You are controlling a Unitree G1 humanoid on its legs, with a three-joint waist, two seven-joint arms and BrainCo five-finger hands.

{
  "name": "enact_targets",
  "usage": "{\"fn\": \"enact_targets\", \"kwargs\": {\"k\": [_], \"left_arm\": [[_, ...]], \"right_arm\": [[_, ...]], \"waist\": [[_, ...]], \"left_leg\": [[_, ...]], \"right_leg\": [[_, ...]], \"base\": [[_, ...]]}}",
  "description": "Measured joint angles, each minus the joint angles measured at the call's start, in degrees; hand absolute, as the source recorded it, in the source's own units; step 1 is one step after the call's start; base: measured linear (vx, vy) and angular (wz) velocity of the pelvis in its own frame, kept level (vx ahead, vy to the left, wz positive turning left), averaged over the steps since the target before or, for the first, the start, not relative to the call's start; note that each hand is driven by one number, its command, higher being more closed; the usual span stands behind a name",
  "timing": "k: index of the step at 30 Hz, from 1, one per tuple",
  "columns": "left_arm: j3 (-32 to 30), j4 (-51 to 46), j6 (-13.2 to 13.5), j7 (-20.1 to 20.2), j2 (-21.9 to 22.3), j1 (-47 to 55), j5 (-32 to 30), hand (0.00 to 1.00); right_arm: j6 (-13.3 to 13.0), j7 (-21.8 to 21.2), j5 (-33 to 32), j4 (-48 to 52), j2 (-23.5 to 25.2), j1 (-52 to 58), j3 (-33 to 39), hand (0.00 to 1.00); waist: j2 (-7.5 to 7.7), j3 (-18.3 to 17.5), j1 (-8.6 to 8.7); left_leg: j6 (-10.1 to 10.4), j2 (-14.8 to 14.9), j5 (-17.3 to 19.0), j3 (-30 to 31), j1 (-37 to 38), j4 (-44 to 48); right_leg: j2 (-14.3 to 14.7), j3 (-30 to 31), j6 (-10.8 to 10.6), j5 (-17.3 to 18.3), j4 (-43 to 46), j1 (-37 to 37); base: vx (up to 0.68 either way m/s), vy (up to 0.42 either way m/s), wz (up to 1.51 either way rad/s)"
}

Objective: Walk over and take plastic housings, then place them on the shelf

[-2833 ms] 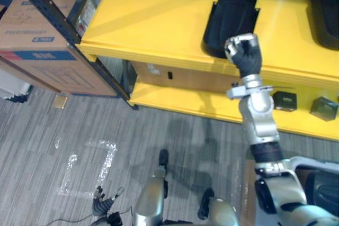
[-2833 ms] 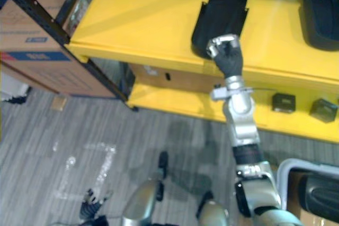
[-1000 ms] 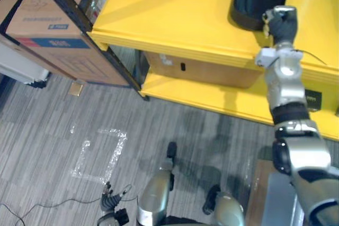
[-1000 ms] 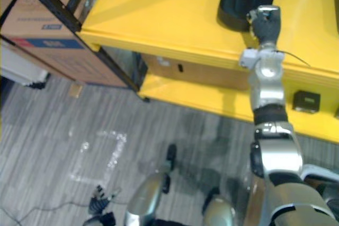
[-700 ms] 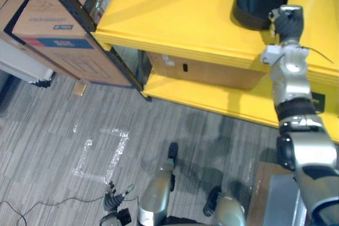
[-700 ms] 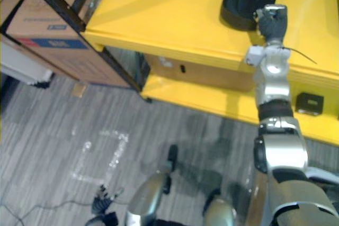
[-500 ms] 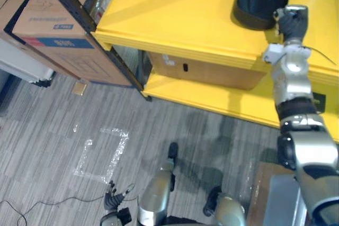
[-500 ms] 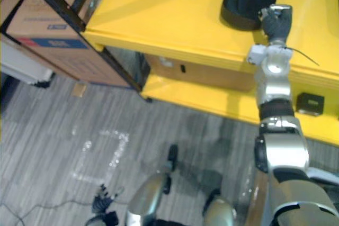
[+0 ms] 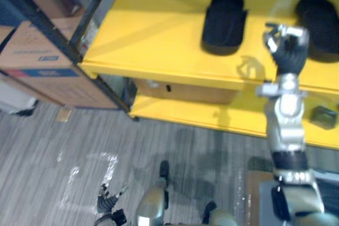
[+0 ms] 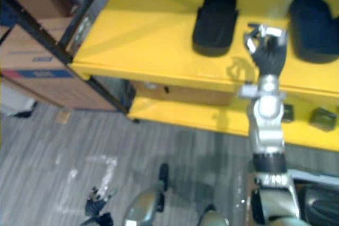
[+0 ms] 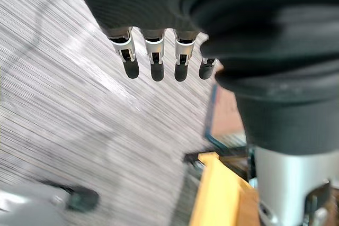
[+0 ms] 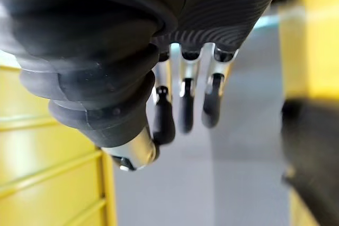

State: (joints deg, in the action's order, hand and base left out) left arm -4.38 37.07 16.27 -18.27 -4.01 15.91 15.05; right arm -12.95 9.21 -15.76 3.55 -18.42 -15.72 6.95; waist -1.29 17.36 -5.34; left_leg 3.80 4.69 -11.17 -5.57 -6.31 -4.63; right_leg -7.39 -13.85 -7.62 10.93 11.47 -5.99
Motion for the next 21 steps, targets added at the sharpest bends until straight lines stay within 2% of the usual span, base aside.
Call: {"fn": "enact_targets", "kwargs": {"k": [2,4,7,9,12,14,18,21], "left_arm": [[0.0,0.0,0.3,-1.2,0.1,0.0,-0.4,0.00],[-0.1,0.1,0.3,-3.0,0.3,0.0,-0.4,0.00],[-0.1,0.2,0.4,-4.1,0.9,-0.1,-0.4,0.00],[0.0,0.2,0.3,-4.3,1.5,-0.1,-0.4,0.00],[-0.2,0.2,0.0,-4.5,2.5,0.2,-0.4,0.00],[-0.4,0.1,-0.8,-3.6,2.4,0.8,-1.1,0.00],[-0.5,0.0,-3.1,-1.4,2.1,1.1,-2.7,0.00],[0.7,-0.1,-5.4,1.5,1.5,1.0,-5.2,0.00]], "right_arm": [[0.4,-0.8,0.0,3.6,1.9,9.1,0.6,0.00],[0.3,-2.3,-1.5,4.1,3.8,17.6,1.0,0.00],[0.3,-4.1,-1.3,2.1,5.8,24.7,1.3,0.00],[0.3,-4.5,-1.8,-3.2,6.9,29.7,1.4,0.00],[0.0,-4.8,-4.4,-10.8,10.1,33.8,1.4,0.00],[-1.9,-5.8,-7.0,-16.2,13.6,35.8,1.1,0.00],[-3.8,-5.3,-6.5,-20.1,16.2,35.7,0.0,0.00],[-6.7,-4.3,-6.3,-20.2,17.2,35.6,0.0,0.00]], "waist": [[1.48,-1.3,0.44],[3.10,-3.0,2.70],[3.22,-3.3,4.54],[2.36,-4.2,5.27],[1.38,-5.6,5.41],[1.30,-6.5,5.45],[1.79,-6.7,5.73],[3.08,-6.6,5.74]], "left_leg": [[0.4,0.8,1.5,-1.5,1.1,-0.3],[0.6,1.2,1.9,-3.2,1.3,-0.4],[0.9,1.6,1.6,-4.9,2.3,-0.4],[1.1,1.7,1.4,-5.0,2.4,-0.4],[1.2,1.7,1.3,-5.2,2.5,-0.4],[1.2,1.7,1.3,-5.8,2.5,-0.4],[1.2,1.3,1.3,-6.0,2.4,-0.4],[0.9,1.2,1.4,-6.5,2.5,-0.4]], "right_leg": [[0.5,1.9,0.1,-0.9,-0.7,-0.1],[0.7,3.4,0.6,-1.4,-2.3,0.0],[0.7,4.8,0.7,-1.5,-3.3,-0.2],[0.8,4.7,1.0,-1.4,-3.6,-0.1],[0.8,4.6,1.2,-1.2,-3.9,-0.1],[0.7,4.6,1.0,-1.0,-4.0,-0.1],[0.3,4.8,0.8,-1.0,-4.2,0.0],[0.1,5.4,0.7,-1.0,-4.5,0.0]], "base": [[0.01,-0.009,-0.57],[-0.03,-0.006,-0.40],[-0.07,-0.009,-0.37],[-0.10,-0.004,-0.10],[-0.07,0.010,0.00],[0.00,0.000,0.00],[0.00,0.000,0.00],[0.02,0.007,-0.06]]}}
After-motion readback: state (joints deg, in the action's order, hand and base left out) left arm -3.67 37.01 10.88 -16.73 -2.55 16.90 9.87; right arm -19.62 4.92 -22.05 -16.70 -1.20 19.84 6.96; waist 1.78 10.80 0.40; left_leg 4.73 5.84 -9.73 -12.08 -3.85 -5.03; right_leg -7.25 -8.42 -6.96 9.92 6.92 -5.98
